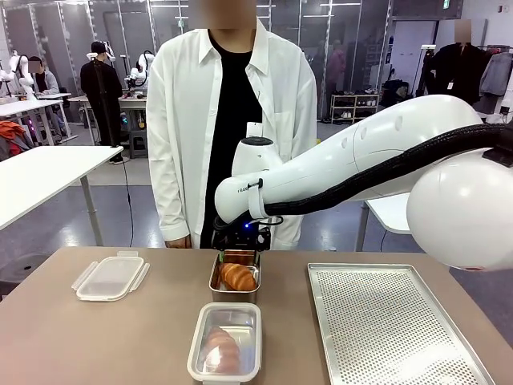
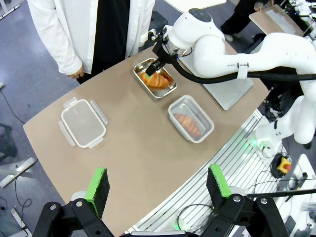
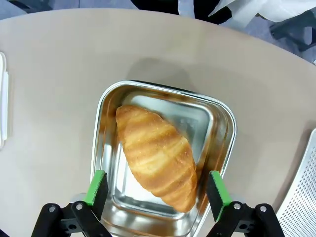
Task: Place the bread into the airtight container.
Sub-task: Pick up a Butter Roll and place it into an empty Airtight Container.
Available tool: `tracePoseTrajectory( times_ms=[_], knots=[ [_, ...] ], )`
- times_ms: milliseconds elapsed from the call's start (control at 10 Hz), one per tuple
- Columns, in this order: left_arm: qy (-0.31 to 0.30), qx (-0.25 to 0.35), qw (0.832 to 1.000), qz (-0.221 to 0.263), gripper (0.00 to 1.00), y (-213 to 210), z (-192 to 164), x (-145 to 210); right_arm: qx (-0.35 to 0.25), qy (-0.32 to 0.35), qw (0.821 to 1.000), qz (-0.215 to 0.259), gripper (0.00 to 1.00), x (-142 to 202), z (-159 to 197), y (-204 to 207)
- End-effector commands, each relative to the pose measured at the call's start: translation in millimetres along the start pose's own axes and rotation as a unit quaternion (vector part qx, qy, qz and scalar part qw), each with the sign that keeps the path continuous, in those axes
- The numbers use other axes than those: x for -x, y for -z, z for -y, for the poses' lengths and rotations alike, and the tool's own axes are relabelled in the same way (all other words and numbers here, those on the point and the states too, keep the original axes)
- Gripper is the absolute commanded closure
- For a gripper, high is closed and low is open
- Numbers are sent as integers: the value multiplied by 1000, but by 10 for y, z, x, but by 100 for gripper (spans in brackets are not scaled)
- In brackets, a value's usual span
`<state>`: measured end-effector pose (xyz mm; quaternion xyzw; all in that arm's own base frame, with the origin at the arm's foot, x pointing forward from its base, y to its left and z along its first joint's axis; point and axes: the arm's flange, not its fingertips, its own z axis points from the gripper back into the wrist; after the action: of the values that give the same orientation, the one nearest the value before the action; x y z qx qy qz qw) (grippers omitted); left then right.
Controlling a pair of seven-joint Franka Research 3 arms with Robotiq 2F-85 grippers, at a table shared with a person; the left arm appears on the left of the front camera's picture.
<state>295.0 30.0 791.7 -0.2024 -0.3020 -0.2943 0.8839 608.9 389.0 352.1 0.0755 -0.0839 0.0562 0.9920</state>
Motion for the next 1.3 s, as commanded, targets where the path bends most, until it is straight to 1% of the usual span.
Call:
tracePoseTrajectory(
  times_ms=[0, 1200],
  knots=[
    [6, 10, 1000, 4, 0, -13, 13, 0, 1, -1, 1000, 0, 0, 5, -2, 6],
    [6, 10, 1000, 4, 0, -13, 13, 0, 1, -1, 1000, 0, 0, 5, -2, 6]
  ],
)
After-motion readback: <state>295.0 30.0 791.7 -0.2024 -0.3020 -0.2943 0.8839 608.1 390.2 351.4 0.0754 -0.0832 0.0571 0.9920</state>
